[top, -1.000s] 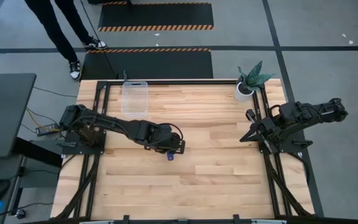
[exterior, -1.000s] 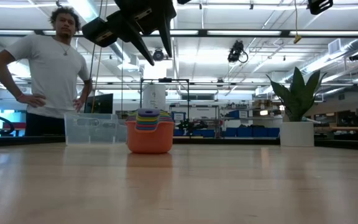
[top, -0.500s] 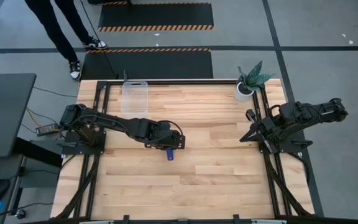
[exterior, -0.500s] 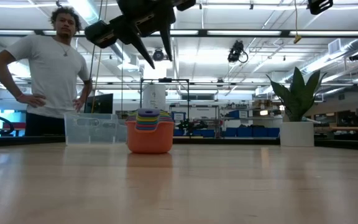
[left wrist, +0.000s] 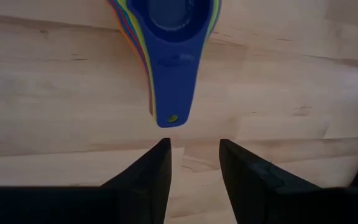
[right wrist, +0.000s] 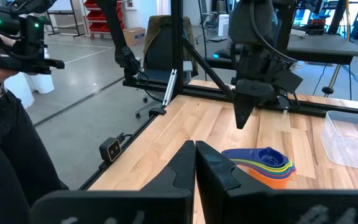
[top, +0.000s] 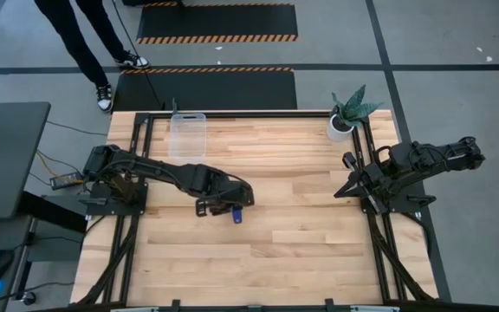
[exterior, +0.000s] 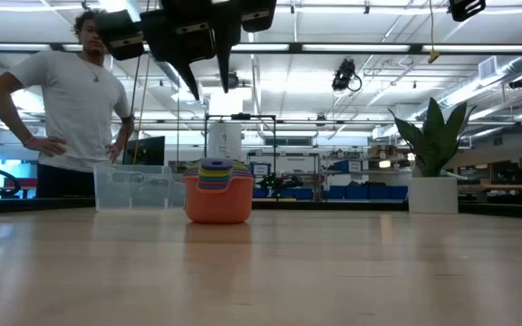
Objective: Nest measuring cups in basket
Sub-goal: Put the measuring cups into the transparent bin
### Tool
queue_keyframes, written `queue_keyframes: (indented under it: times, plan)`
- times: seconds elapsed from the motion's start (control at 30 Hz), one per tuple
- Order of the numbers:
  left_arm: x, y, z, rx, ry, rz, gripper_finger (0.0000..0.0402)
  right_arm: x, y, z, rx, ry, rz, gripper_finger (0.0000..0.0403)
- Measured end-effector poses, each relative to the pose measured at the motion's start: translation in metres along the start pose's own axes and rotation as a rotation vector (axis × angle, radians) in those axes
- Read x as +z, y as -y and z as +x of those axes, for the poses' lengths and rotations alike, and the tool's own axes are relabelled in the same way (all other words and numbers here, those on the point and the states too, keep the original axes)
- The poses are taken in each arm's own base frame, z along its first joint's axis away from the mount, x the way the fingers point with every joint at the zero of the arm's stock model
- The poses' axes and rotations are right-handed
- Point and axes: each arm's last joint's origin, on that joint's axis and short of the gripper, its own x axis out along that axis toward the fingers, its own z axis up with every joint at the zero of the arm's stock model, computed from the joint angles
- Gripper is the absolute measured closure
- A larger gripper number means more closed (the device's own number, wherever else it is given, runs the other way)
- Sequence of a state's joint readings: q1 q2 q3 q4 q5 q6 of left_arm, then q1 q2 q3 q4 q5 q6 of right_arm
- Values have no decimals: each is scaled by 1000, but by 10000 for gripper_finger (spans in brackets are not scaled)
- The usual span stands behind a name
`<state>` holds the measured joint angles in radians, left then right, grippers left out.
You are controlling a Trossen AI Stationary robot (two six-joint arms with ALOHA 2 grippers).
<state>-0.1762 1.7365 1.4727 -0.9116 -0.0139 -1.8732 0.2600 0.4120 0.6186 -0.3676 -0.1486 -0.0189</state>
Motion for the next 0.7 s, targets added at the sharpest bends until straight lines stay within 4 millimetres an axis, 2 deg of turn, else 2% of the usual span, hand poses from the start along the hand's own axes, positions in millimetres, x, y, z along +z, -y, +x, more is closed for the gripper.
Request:
queue_keyframes:
  times: [0.2,0.3,0.47,0.7]
  plan:
    - [5,1,0,5,-8,-15,258,0,0,0,0,0,0,384]
    - [8,2,0,9,-3,-23,241,0,0,0,0,0,0,384]
    - [10,3,5,18,11,-29,171,0,0,0,0,0,0,384]
    - [12,5,38,98,4,-52,73,1,0,0,0,9,-1,384]
